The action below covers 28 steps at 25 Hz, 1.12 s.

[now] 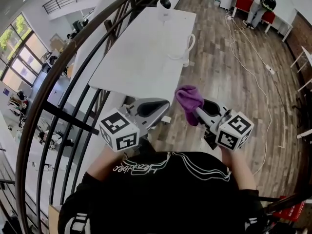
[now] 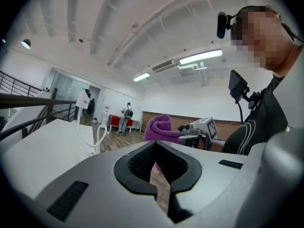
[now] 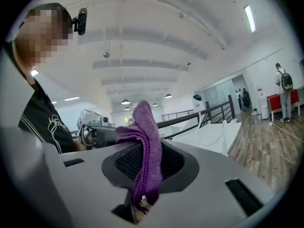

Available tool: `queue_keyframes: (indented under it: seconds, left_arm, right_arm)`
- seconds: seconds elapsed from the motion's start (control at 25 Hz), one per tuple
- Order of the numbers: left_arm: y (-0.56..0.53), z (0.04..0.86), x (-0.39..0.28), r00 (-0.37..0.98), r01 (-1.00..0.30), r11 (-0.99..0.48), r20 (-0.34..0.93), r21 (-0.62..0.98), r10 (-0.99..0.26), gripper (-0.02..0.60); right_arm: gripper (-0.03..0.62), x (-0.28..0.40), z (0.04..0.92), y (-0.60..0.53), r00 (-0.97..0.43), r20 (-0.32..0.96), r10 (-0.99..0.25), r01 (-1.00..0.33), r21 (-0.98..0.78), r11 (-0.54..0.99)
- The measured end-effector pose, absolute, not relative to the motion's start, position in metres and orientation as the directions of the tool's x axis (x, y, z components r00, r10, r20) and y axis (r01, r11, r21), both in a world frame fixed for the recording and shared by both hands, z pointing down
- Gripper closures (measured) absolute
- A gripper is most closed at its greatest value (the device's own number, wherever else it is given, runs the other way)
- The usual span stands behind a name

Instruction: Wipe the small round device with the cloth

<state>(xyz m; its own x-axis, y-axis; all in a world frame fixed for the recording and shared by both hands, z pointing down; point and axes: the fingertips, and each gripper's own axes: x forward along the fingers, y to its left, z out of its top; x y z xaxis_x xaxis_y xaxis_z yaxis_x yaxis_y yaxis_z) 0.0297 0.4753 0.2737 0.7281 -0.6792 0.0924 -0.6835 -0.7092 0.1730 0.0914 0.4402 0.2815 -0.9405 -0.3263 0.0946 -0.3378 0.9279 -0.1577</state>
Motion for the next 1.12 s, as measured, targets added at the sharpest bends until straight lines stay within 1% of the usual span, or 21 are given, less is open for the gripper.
queue_keyframes:
  seconds: [0.24,0.48,0.6,1.12]
  left_arm:
    - [0.502,0.296,0.042,0.700,-0.713,-0.682,0.108,0.162,-0.706,0.572]
    - [0.508,0.292,0.042,0.685,-0.726,-0.666,0.096,0.172,-0.722,0.574]
    - [0.508,0.292,0.043,0.686,-0.725,-0.667,0.096,0.171,-0.721,0.574]
    - [0.510,0.292,0.049,0.704,-0.709,-0.686,0.104,0.166,-0.702,0.572]
  right_arm:
    - [0.526,0.107,0.309,0.467,-0.951,0.106,-0.291,-0.306,-0.173,0.936]
    - [0.528,0.105,0.310,0.478,-0.960,0.113,-0.258,-0.275,-0.182,0.944]
    - [0.528,0.102,0.316,0.482,-0.959,0.139,-0.246,-0.268,-0.174,0.948]
    - [0.528,0.103,0.316,0.486,-0.957,0.143,-0.253,-0.276,-0.170,0.946]
